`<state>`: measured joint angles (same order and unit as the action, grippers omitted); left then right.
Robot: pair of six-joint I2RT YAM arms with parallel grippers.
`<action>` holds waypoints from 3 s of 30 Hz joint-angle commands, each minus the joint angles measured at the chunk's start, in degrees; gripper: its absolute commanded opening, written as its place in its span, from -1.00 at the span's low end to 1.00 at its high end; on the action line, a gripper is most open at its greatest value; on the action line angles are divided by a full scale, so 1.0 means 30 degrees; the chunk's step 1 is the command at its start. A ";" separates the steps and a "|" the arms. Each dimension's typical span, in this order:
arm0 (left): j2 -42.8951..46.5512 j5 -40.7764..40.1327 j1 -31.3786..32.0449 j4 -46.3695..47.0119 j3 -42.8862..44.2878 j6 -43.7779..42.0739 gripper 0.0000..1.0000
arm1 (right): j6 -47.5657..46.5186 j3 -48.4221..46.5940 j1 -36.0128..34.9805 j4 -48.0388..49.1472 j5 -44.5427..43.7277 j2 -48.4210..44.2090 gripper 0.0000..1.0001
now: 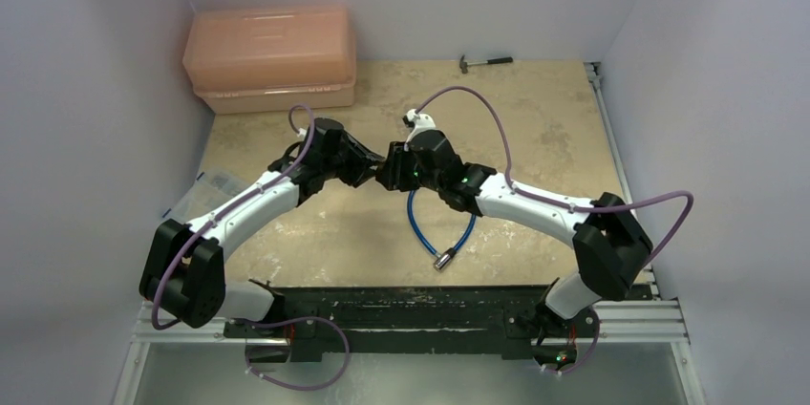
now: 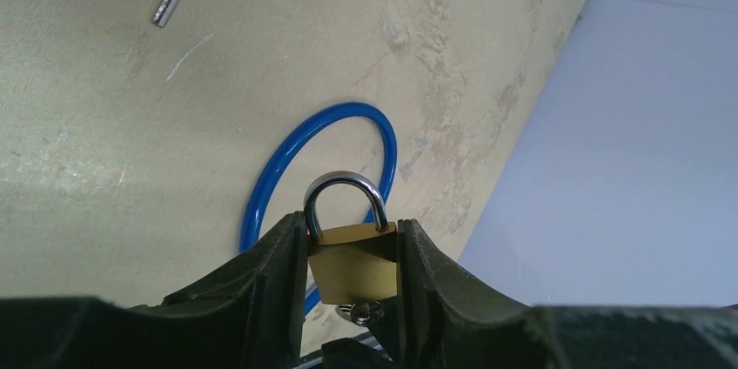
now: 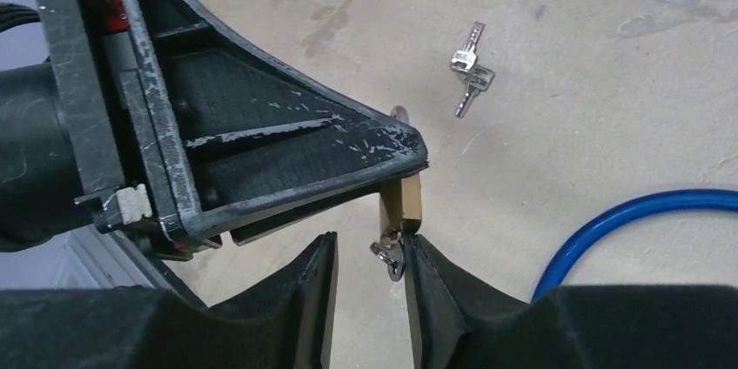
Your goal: Unlock with the key
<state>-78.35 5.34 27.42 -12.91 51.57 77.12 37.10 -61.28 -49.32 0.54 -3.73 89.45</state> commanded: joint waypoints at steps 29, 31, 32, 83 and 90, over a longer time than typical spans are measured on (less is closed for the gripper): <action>0.0861 0.0408 0.0469 0.0756 0.0715 0.0323 -1.00 | -0.0129 -0.0520 -0.0054 -0.2073 0.0537 -0.2231 -0.97; 0.0874 0.0494 0.0470 0.0878 0.0709 0.0333 -1.00 | -0.0079 -0.0515 -0.0054 -0.2028 0.0396 -0.2081 -1.00; 0.0889 0.0532 0.0470 0.0901 0.0662 0.0333 -1.00 | -0.0050 -0.0521 -0.0054 -0.2010 0.0331 -0.2011 -1.00; 0.4725 0.1223 0.1359 0.8884 -0.4028 0.0908 -1.00 | 0.2985 0.1433 0.2378 0.2208 0.3856 -0.2139 -1.00; 0.5035 0.0972 0.1488 0.9020 -0.4021 0.0883 -1.00 | 0.3818 0.1947 0.2932 0.3477 0.5223 -0.2190 -1.00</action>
<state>-66.11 0.97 29.36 6.85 38.85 77.52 46.59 -56.60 -41.87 4.82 11.88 82.85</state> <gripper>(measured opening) 0.376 0.022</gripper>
